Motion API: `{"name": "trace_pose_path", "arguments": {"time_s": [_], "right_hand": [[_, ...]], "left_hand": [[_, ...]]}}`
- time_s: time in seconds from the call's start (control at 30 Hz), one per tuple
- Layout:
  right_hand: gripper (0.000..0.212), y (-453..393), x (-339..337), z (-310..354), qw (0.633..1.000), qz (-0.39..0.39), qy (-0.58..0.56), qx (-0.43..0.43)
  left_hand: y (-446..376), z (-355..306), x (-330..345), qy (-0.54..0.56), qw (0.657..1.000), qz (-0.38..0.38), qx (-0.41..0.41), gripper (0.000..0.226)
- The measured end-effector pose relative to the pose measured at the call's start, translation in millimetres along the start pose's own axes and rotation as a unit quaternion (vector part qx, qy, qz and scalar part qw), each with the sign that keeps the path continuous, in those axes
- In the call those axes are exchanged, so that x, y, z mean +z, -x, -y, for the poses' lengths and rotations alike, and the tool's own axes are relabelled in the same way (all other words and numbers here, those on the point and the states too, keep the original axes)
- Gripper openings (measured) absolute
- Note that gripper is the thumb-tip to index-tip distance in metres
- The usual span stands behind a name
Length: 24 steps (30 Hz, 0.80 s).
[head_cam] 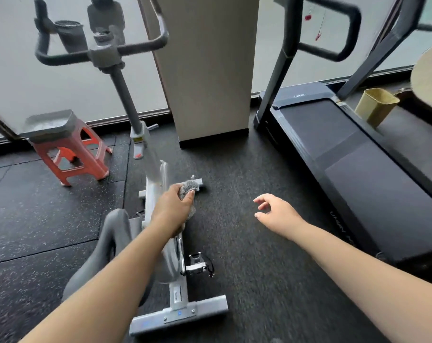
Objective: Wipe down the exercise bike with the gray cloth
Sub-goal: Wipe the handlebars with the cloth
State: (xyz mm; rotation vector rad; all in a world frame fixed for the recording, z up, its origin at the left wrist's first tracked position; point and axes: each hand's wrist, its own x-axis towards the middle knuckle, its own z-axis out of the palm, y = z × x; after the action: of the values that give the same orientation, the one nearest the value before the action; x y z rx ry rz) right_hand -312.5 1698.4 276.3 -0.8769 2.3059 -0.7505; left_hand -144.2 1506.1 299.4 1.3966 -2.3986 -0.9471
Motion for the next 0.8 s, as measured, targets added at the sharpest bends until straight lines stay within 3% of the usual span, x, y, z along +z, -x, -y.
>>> {"name": "trace_pose_path", "arguments": {"time_s": [0.33, 0.6, 0.8], "right_hand": [[0.030, -69, -70, -26, 0.998, 0.043, -0.022, -0.027], [0.031, -171, -108, 21, 0.996, 0.031, -0.024, -0.081], [0.032, -248, -146, 50, 0.993, 0.006, -0.043, -0.114]], "left_hand": [[-37, -67, 51, -0.051, 0.999, -0.003, -0.004, 0.035], [-139, -102, 45, 0.024, 0.999, -0.036, -0.007, 0.045], [-206, -148, 35, 0.047, 0.993, -0.069, 0.080, 0.037]]}}
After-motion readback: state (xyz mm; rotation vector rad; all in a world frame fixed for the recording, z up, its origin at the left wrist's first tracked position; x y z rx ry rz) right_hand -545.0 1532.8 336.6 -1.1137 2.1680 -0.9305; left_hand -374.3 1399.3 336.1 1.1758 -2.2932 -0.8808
